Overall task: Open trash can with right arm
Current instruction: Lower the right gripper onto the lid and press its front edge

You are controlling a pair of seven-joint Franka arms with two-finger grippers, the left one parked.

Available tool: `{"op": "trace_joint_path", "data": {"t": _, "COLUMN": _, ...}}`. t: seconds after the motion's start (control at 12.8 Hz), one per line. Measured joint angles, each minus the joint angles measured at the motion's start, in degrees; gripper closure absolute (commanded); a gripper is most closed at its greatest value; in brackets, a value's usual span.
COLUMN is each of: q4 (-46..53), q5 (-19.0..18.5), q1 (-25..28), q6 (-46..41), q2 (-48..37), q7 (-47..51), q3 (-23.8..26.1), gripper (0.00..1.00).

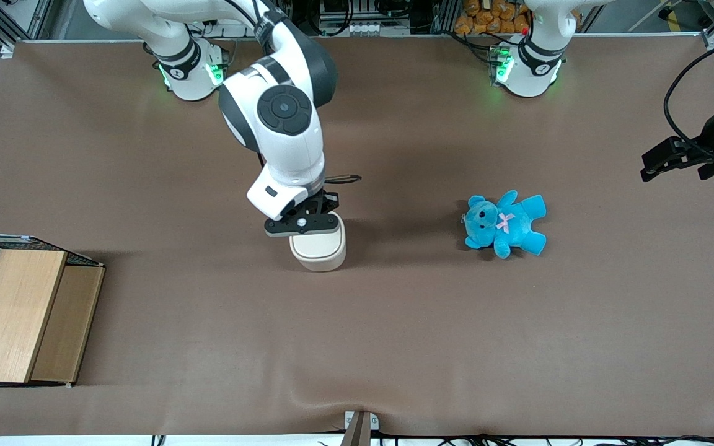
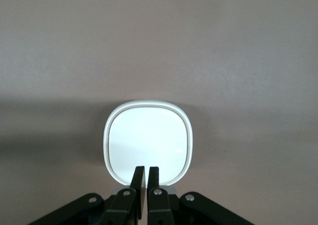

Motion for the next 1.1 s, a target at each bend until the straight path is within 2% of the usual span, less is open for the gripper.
{"op": "trace_joint_path", "data": {"t": 0.63, "q4": -2.3, "q5": -2.4, "q1": -0.6, "q6": 0.2, "q2": 2.7, "q7": -1.8, "q3": -1.2, "gripper": 0.90}}
{"op": "trace_joint_path", "data": {"t": 1.1, "q4": -9.4, "q5": -2.5, "q1": -1.8, "q6": 9.3, "q2": 2.8, "q7": -3.1, "q3": -1.3, "gripper": 0.91}}
